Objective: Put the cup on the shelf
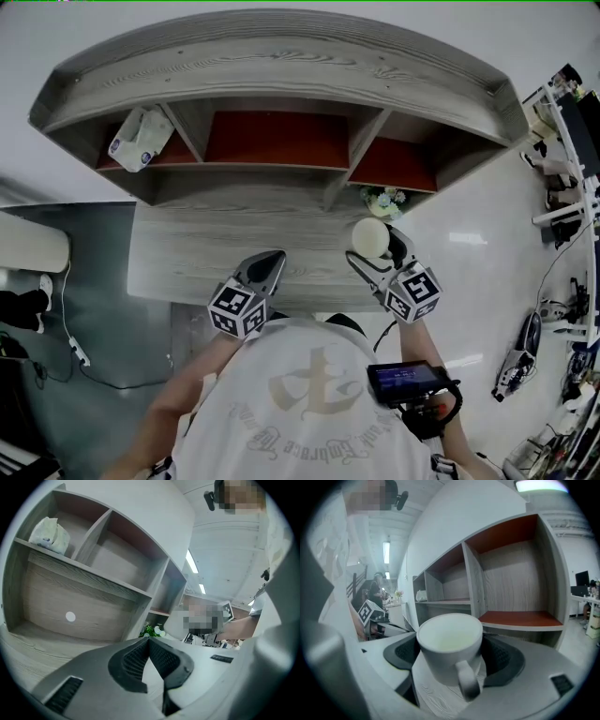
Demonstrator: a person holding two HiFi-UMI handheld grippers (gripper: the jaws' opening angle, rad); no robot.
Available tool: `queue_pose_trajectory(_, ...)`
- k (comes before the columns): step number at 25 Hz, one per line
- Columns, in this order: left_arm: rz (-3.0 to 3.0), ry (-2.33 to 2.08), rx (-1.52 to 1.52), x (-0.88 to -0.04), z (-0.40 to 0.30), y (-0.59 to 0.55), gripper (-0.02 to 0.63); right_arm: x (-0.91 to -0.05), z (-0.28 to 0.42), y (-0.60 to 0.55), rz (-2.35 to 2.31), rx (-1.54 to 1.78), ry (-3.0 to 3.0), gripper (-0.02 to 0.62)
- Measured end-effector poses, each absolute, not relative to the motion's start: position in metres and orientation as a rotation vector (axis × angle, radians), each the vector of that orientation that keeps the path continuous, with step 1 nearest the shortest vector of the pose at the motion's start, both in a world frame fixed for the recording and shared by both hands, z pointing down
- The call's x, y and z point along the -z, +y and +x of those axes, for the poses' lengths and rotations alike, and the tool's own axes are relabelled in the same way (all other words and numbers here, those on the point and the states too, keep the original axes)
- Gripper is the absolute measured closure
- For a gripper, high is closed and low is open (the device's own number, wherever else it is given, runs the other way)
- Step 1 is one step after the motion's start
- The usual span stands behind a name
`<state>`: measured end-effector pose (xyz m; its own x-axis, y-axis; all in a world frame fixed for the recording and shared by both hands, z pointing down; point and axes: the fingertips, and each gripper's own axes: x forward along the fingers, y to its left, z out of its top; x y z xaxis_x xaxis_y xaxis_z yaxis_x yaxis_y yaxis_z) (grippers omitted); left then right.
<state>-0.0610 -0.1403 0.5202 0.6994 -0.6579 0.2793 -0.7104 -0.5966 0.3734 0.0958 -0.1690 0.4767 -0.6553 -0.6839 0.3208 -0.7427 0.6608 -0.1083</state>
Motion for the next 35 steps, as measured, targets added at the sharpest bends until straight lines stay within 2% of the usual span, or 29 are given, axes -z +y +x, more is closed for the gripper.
queue_pose_trajectory(23, 2.448, -1.102, -0.141, -0.513, -0.042, -0.144, 0.604, -0.413, 0.171, -0.255, 1.302, -0.176, -2.598, 0.181)
queue_pose_trajectory(35, 2.420, -1.162, -0.150, -0.515, -0.043, -0.144, 0.604, -0.428, 0.183, -0.319, 1.389, -0.301, -2.476, 0.181)
